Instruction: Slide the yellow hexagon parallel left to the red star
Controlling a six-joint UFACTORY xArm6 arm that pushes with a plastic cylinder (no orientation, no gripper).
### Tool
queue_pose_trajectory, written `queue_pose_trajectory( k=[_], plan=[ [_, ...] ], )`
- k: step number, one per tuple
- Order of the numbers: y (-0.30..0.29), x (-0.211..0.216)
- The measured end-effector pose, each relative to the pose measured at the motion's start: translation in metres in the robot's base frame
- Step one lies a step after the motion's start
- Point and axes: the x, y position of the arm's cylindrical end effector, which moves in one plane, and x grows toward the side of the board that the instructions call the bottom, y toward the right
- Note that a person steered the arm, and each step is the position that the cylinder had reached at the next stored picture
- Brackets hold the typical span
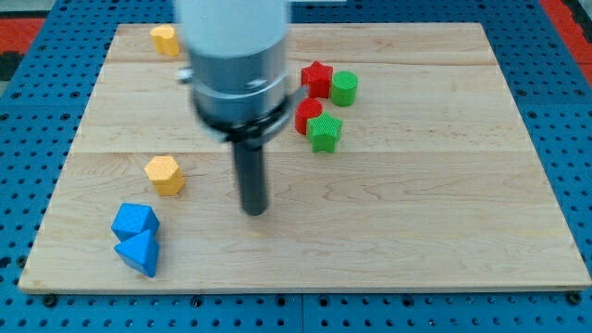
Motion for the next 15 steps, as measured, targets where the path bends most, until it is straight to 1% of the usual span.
queue_pose_trajectory(
  k=[1,2,3,4,5,6,7,8,9,10,11,12,13,14,15],
  plan=[
    [-0.061,-0.015],
    [-0.084,-0.029],
    [-0.090,-0.029],
    [-0.086,-0.017],
    [-0.102,-0.017],
    [-0.132,-0.039],
    [-0.100,-0.068],
    [-0.056,-0.083],
    [-0.049,-0.062],
    [-0.049,-0.060],
    [-0.049,-0.102],
    [-0.004,-0.126],
    [-0.004,-0.181],
    [0.017,-0.188],
    [0.006,-0.156]
  ],
)
